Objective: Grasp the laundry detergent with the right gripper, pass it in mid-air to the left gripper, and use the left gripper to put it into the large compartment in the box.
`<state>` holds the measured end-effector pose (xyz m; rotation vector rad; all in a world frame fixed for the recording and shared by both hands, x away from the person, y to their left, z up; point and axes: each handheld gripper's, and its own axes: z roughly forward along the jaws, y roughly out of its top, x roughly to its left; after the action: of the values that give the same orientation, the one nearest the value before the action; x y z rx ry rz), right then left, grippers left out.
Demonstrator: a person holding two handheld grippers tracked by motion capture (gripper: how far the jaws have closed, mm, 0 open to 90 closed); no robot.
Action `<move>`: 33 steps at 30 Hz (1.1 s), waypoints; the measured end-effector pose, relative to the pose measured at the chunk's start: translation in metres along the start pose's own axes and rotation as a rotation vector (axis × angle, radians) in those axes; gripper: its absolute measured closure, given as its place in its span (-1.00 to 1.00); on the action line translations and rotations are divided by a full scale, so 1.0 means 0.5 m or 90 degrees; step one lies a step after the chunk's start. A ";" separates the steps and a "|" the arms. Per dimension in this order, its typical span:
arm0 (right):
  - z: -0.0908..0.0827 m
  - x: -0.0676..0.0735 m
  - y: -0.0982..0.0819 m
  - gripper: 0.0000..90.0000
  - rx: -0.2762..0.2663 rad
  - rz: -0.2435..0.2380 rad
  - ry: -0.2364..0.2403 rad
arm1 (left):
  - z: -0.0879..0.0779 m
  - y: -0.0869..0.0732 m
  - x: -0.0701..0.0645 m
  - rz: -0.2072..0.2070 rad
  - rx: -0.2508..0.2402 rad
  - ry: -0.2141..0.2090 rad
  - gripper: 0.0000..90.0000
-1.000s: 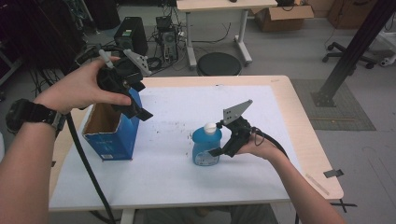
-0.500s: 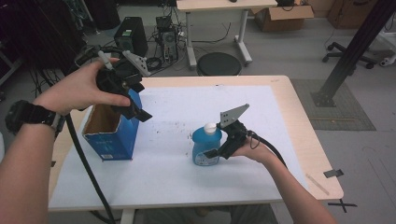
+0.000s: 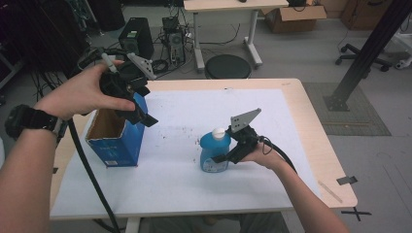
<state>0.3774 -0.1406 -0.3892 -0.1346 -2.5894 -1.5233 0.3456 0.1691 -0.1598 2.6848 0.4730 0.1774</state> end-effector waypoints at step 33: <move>0.002 0.000 -0.001 -0.19 -0.004 -0.013 0.012 | 0.005 0.003 0.001 0.001 0.007 -0.003 -0.91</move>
<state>0.3774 -0.1399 -0.3901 -0.0941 -2.5797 -1.5320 0.3468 0.1672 -0.1615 2.6962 0.4706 0.1686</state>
